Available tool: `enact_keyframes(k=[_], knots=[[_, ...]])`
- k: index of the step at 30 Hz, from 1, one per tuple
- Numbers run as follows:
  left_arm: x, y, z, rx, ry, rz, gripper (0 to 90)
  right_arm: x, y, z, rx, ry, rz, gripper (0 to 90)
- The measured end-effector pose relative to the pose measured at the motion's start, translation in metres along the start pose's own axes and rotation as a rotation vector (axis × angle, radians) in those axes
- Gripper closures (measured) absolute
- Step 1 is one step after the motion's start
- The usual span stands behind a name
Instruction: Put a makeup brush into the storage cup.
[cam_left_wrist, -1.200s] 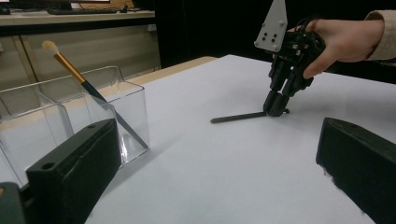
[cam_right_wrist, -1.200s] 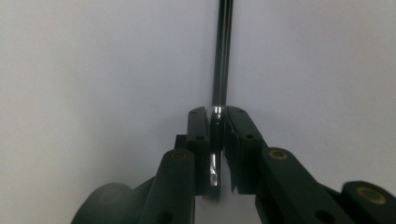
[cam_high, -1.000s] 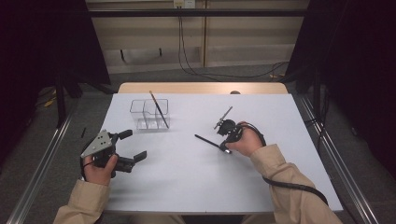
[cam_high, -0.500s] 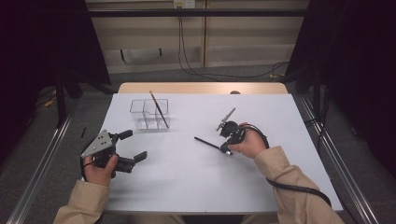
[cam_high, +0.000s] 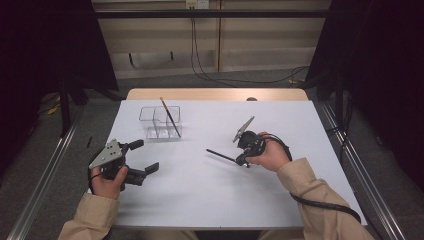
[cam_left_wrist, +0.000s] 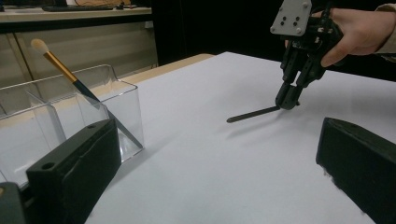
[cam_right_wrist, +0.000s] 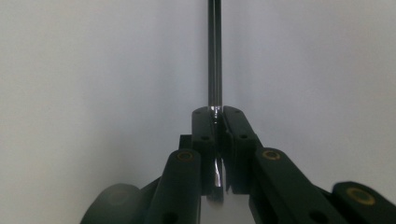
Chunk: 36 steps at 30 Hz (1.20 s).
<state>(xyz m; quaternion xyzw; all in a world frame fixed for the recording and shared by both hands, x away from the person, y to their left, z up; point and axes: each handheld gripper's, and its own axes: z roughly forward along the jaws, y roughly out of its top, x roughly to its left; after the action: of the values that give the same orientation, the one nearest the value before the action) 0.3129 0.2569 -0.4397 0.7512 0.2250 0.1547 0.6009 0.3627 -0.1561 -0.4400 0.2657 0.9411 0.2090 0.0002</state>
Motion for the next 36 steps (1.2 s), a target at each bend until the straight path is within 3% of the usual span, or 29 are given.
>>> enact_keyframes(k=[10, 16, 36], knots=[[-0.001, 0.0, 0.003, 0.004, -0.007, -0.009, 0.0, 0.009, 0.002, -0.003, -0.007, 0.021, -0.034, 84.5], [-0.004, 0.004, 0.008, 0.013, -0.026, 0.002, 0.0, 0.014, 0.002, -0.004, 0.002, 0.039, -0.071, 84.5], [-0.013, 0.017, 0.03, 0.04, -0.104, 0.019, 0.0, 0.022, 0.002, -0.008, 0.005, 0.057, -0.115, 84.5]])
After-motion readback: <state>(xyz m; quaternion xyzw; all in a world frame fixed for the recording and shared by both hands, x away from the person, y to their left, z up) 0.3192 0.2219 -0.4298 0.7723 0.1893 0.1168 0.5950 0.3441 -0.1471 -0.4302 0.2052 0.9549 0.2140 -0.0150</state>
